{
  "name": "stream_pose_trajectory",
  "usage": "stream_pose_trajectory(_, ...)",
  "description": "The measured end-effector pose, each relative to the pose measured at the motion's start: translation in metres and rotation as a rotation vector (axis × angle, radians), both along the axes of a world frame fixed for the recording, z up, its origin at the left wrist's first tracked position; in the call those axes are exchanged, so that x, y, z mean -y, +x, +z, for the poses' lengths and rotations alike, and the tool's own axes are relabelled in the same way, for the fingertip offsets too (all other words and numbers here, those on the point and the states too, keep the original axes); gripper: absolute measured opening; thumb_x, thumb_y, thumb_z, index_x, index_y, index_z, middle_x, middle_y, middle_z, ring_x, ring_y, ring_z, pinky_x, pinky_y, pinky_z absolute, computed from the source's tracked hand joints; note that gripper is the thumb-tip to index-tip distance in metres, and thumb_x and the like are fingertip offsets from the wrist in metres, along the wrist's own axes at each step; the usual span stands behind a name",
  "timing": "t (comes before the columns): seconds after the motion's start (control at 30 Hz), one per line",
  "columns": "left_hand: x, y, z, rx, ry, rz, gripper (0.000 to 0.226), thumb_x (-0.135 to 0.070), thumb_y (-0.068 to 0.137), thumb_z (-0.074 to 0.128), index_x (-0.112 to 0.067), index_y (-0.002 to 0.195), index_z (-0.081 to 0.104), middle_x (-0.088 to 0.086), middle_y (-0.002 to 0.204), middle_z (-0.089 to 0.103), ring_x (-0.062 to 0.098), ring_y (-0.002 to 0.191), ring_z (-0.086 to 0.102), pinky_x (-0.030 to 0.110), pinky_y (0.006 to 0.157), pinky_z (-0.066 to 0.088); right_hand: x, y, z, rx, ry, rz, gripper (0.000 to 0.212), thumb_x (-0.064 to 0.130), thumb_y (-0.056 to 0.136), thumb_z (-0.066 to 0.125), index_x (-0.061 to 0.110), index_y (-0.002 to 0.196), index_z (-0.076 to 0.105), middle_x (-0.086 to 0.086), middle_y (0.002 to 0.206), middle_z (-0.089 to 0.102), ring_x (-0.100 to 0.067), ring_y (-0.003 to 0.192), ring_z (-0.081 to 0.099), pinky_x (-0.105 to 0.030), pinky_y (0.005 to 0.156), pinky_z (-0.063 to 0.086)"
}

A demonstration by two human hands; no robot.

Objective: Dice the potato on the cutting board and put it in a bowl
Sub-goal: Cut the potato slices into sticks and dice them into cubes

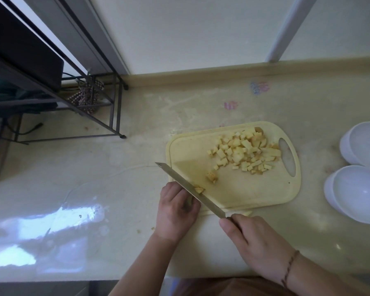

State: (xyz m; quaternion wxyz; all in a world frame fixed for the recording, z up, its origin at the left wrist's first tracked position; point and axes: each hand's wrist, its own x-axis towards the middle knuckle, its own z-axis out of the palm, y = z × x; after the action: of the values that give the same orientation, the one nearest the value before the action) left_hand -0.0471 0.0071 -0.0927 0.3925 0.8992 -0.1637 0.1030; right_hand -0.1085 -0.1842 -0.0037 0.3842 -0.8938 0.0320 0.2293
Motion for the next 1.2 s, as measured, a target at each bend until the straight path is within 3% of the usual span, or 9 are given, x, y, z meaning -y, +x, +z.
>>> stream_pose_trajectory(0.2, 0.000, 0.001, -0.001, -0.007, -0.002, -0.003, 0.012, -0.010, 0.079, 0.072, -0.002, 0.071, 0.068, 0.005, 0.076, 0.065, 0.026, 0.078, 0.060, 0.041, 0.070, 0.050, 0.001, -0.003, -0.005, -0.004, -0.063, 0.044, 0.063, 0.081, 0.078, 0.005, 0.028, 0.063, 0.037, 0.004, 0.052, 0.046, -0.012, 0.054, 0.047, -0.034, 0.060, 0.042)
stream_pose_trajectory(0.3, 0.000, 0.001, -0.001, -0.001, -0.007, 0.003, 0.005, -0.007, 0.077, 0.074, -0.004, 0.075, 0.070, 0.005, 0.077, 0.067, 0.026, 0.078, 0.061, 0.040, 0.071, 0.052, -0.003, 0.001, -0.012, 0.007, -0.123, 0.073, 0.071, 0.085, 0.072, -0.006, 0.030, 0.070, 0.039, 0.006, 0.060, 0.051, -0.014, 0.064, 0.056, -0.037, 0.065, 0.047)
stream_pose_trajectory(0.6, 0.002, 0.004, 0.003, -0.065, 0.081, 0.039, 0.010, -0.012, 0.077, 0.075, -0.009, 0.072, 0.068, -0.002, 0.077, 0.066, 0.017, 0.076, 0.058, 0.032, 0.068, 0.051, 0.001, 0.027, -0.008, -0.005, -0.122, 0.084, 0.055, 0.072, 0.086, 0.015, 0.029, 0.066, 0.043, 0.005, 0.061, 0.054, -0.009, 0.057, 0.053, -0.027, 0.054, 0.043)
stream_pose_trajectory(0.87, 0.017, 0.014, 0.012, -0.105, 0.149, 0.009, 0.016, -0.002, 0.074, 0.080, -0.016, 0.078, 0.072, -0.004, 0.080, 0.069, 0.020, 0.071, 0.060, 0.031, 0.062, 0.052, 0.005, 0.023, 0.005, 0.033, -0.129, 0.034, 0.055, 0.074, 0.081, 0.016, 0.028, 0.064, 0.040, 0.006, 0.060, 0.052, -0.007, 0.055, 0.051, -0.023, 0.051, 0.037)
stream_pose_trajectory(1.03, 0.048, 0.030, 0.022, -0.102, 0.079, -0.024, 0.019, 0.001, 0.072, 0.080, -0.013, 0.082, 0.073, 0.002, 0.085, 0.071, 0.018, 0.078, 0.062, 0.022, 0.063, 0.047, 0.021, 0.021, 0.016, 0.075, -0.194, 0.001, 0.062, 0.082, 0.074, 0.008, 0.029, 0.066, 0.038, 0.005, 0.068, 0.059, -0.013, 0.064, 0.058, -0.032, 0.061, 0.047)
stream_pose_trajectory(1.13, 0.051, 0.024, 0.024, -0.214, -0.020, 0.068, 0.021, 0.001, 0.076, 0.071, -0.014, 0.089, 0.077, -0.002, 0.094, 0.071, 0.022, 0.086, 0.067, 0.019, 0.073, 0.048, 0.037, 0.023, 0.023, 0.088, -0.257, 0.029, 0.064, 0.083, 0.071, 0.005, 0.029, 0.068, 0.038, 0.006, 0.069, 0.056, -0.015, 0.065, 0.056, -0.032, 0.060, 0.046)
stream_pose_trajectory(1.2, 0.040, 0.011, 0.030, -0.270, -0.165, 0.237, 0.027, -0.005, 0.075, 0.057, -0.016, 0.093, 0.074, -0.007, 0.101, 0.066, 0.026, 0.094, 0.066, 0.014, 0.079, 0.047, 0.048, 0.021, 0.030, 0.110, -0.330, 0.072, 0.064, 0.082, 0.075, 0.007, 0.028, 0.075, 0.041, 0.005, 0.073, 0.056, -0.017, 0.069, 0.056, -0.032, 0.060, 0.043)
